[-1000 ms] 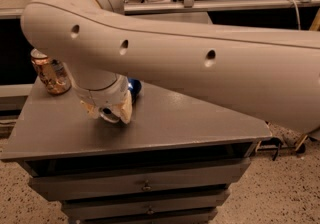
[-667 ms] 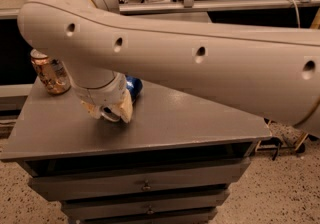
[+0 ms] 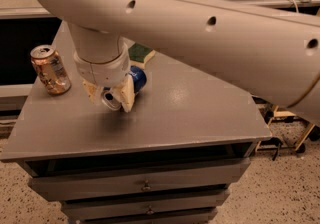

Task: Place pepsi can upright

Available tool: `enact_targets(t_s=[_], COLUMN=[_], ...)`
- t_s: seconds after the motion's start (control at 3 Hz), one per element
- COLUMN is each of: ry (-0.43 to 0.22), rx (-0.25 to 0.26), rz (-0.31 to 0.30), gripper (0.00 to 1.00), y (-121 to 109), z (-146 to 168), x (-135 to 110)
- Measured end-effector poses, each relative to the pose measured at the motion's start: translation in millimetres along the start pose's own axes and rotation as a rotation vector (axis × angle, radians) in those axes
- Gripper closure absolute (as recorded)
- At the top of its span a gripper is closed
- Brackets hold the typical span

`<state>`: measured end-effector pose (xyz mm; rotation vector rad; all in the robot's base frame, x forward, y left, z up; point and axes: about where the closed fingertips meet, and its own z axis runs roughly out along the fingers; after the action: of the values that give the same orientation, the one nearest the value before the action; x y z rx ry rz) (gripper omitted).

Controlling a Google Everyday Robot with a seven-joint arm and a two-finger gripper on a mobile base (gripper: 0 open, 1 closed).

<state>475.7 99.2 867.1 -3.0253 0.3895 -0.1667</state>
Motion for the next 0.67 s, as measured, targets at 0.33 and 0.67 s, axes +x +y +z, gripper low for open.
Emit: enact_targets(t_s=[0.33,0.67], ry=[-0.027,-0.04], rx=[0.012,-0.006], rz=[0.027,0.042], gripper=[0.6,0.37], y=[-1.2,2.1], z=[-10.9,-9.4], x=[4.2,4.0])
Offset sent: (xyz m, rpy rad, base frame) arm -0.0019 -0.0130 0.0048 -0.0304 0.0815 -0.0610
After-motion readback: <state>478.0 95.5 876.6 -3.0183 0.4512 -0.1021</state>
